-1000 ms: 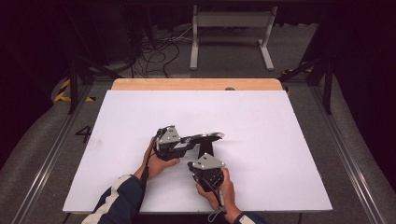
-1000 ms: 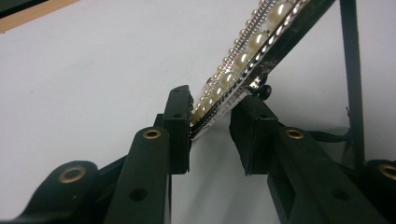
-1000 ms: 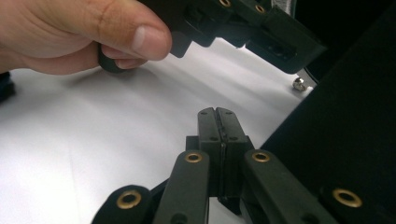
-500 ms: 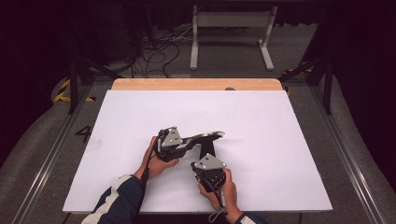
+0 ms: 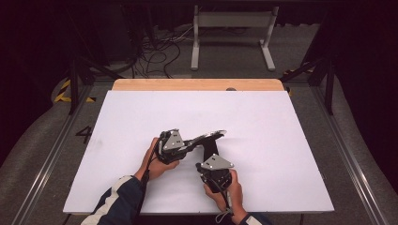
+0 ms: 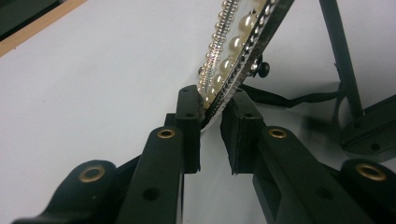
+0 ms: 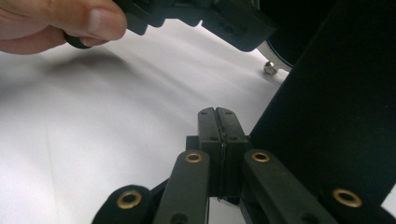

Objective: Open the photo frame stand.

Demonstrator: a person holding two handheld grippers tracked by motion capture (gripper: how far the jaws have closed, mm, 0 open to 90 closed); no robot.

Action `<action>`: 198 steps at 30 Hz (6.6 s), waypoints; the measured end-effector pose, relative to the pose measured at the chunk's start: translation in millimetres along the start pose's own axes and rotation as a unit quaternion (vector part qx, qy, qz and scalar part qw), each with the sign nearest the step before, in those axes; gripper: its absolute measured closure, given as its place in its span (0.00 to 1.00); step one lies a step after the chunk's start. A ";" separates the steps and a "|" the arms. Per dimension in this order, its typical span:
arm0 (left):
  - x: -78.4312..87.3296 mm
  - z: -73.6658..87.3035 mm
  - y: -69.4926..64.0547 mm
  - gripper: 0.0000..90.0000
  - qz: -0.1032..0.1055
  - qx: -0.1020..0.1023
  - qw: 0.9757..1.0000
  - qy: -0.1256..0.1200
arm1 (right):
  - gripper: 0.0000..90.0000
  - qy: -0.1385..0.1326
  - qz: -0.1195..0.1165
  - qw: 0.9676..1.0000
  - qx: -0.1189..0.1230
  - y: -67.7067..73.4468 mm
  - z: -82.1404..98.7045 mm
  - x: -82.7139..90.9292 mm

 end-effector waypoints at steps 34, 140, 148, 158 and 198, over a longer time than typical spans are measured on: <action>7.5 1.9 -19.7 0.87 0.001 -0.051 0.999 0.020 | 1.00 0.024 -0.052 0.998 0.014 -27.7 19.7 17.1; 119.6 85.8 -2.1 0.21 -0.085 0.078 0.993 0.027 | 0.74 -0.010 -0.010 1.000 -0.017 -88.2 41.1 39.6; 116.8 86.7 -2.0 0.21 -0.084 0.074 0.993 0.035 | 0.60 -0.034 -0.023 0.999 -0.025 -68.5 28.2 36.1; 112.0 88.0 -2.6 0.20 -0.085 0.074 0.993 0.044 | 0.47 -0.064 -0.003 0.996 -0.070 -60.5 11.5 20.1; 104.3 89.0 -4.4 0.20 -0.076 0.061 0.993 0.060 | 0.80 -0.085 0.009 0.994 -0.062 -75.4 6.1 12.5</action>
Point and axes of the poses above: each handheld gripper's, and its own axes: x roughly backward along the jaws, z roughly out of its underside, y roughly to its left, the point moved 3 cm from there along -x, roughly forward along the jaws, and after that the axes turned 14 degrees about x, right-handed, at the moved point
